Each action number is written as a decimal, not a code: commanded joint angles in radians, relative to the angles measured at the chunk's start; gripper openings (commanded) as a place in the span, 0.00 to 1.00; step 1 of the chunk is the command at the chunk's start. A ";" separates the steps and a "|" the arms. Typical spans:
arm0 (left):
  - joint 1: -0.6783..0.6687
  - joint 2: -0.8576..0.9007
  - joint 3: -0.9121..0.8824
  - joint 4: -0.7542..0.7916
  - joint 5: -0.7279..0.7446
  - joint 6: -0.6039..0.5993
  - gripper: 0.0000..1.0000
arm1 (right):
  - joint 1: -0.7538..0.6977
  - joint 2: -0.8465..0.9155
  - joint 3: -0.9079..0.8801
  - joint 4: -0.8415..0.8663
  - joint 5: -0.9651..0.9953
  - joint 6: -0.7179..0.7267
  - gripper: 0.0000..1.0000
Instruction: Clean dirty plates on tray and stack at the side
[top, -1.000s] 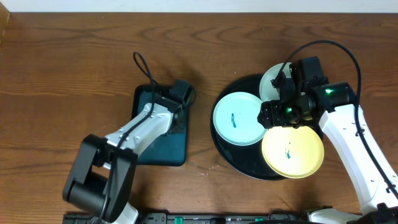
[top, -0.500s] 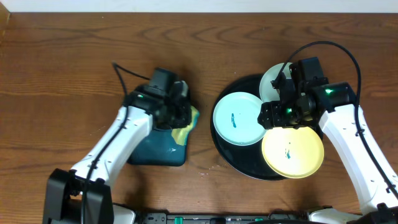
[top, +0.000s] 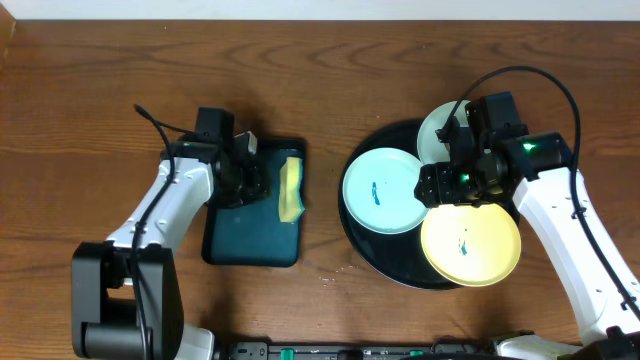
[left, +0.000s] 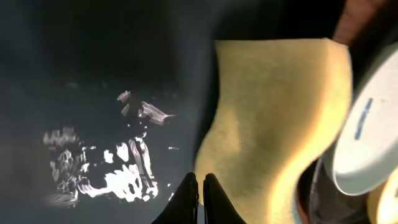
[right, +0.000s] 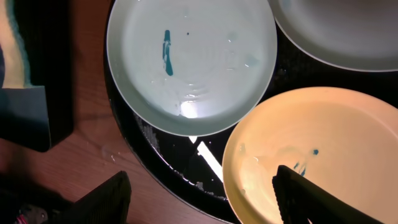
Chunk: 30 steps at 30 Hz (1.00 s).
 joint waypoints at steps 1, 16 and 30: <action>-0.001 -0.030 0.023 -0.022 -0.031 0.033 0.08 | 0.006 -0.008 0.001 -0.001 0.005 0.015 0.73; -0.338 -0.082 0.042 -0.020 -0.371 -0.035 0.07 | 0.006 -0.008 0.001 0.001 0.006 0.014 0.76; -0.412 0.080 0.030 0.073 -0.512 -0.117 0.07 | 0.006 -0.008 0.001 -0.002 0.005 0.015 0.75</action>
